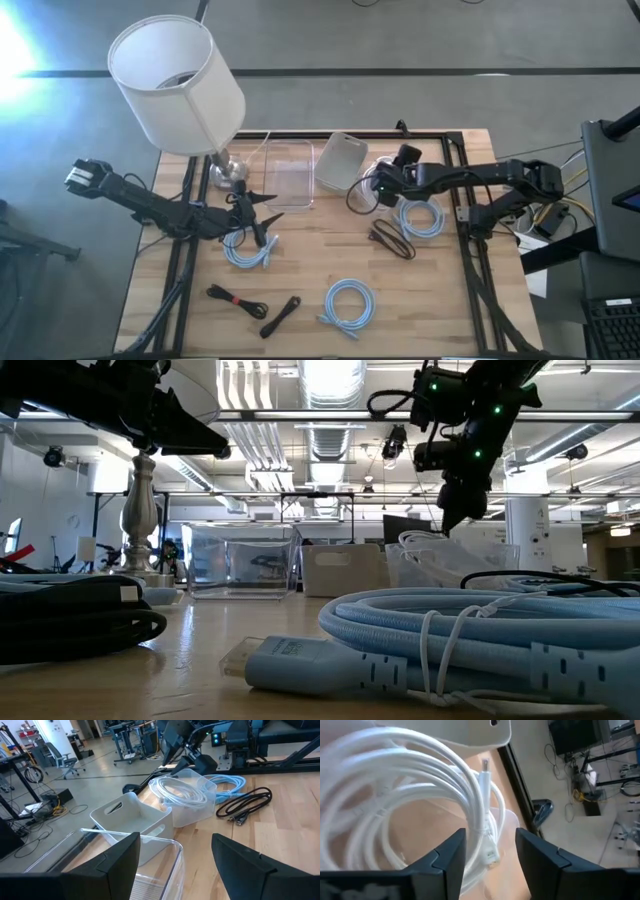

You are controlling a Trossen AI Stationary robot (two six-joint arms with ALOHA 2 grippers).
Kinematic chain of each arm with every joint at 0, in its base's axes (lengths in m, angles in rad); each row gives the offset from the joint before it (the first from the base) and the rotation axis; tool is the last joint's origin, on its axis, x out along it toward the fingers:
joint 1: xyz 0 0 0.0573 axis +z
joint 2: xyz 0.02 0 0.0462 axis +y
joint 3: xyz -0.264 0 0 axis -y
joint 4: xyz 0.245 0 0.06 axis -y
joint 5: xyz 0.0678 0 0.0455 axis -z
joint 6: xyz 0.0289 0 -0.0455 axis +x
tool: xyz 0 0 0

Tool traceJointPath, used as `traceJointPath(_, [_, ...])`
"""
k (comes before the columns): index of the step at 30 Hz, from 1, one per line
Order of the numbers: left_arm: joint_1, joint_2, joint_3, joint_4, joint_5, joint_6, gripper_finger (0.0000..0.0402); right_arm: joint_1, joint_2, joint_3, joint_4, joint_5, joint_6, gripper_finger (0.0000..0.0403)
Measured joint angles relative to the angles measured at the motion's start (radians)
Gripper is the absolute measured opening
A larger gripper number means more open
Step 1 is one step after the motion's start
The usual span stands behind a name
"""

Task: Sort HDMI cables
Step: Put the top right blue HDMI cable into the gray bin

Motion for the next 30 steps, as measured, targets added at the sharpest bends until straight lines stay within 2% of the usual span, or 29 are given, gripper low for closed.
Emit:
traceJointPath(7, [0.0,0.0,0.0,0.002,0.0,-0.018,0.025,0.053,0.0,0.044,-0.013,-0.134,0.095,0.0172])
traceJointPath(15, [0.0,0.0,0.0,0.001,0.0,-0.029,0.025,0.137,0.0,0.112,-0.179,-0.16,0.231,0.0173])
traceJointPath(19, [0.0,0.0,0.0,0.001,0.0,-0.037,0.025,0.164,-0.001,0.126,-0.271,-0.268,0.329,0.0171])
traceJointPath(26, [-0.001,0.0,0.0,0.001,0.0,-0.041,0.025,0.175,-0.001,0.058,-0.295,-0.467,0.505,0.0173])
traceJointPath(30, [-0.001,0.0,0.0,-0.001,0.0,-0.043,0.025,0.177,-0.001,0.004,-0.297,-0.526,0.6,0.0173])
